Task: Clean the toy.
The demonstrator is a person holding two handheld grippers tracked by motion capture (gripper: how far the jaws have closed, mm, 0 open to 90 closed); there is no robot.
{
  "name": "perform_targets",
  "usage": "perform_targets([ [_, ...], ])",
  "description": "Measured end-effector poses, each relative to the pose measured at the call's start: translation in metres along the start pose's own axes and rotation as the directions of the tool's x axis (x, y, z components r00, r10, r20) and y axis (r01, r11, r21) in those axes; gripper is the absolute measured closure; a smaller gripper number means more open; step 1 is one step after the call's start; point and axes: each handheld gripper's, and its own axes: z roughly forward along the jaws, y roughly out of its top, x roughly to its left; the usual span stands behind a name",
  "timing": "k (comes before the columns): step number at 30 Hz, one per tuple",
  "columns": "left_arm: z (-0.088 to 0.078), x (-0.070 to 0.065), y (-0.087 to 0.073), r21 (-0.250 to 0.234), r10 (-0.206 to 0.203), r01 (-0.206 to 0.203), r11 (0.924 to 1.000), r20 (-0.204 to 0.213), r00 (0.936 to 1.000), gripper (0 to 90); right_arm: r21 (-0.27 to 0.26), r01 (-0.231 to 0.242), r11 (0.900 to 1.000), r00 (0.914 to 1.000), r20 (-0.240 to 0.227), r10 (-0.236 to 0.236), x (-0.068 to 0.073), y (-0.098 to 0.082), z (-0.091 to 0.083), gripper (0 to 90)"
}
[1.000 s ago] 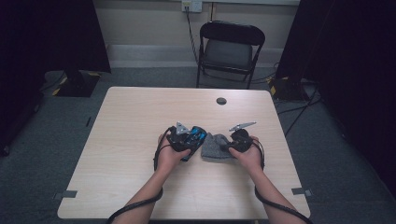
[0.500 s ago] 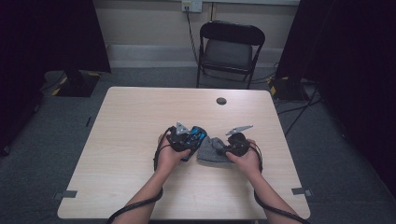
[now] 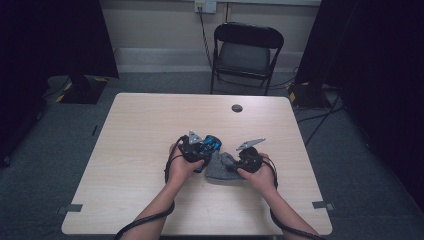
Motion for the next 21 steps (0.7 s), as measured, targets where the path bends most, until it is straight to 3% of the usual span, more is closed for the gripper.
perform_targets([
  [21,0.000,0.000,0.000,0.000,0.003,-0.003,1.0000,0.001,1.0000,42.7,0.010,0.053,0.999,0.9978,-0.041,-0.052,0.018,-0.002,0.004,73.8],
])
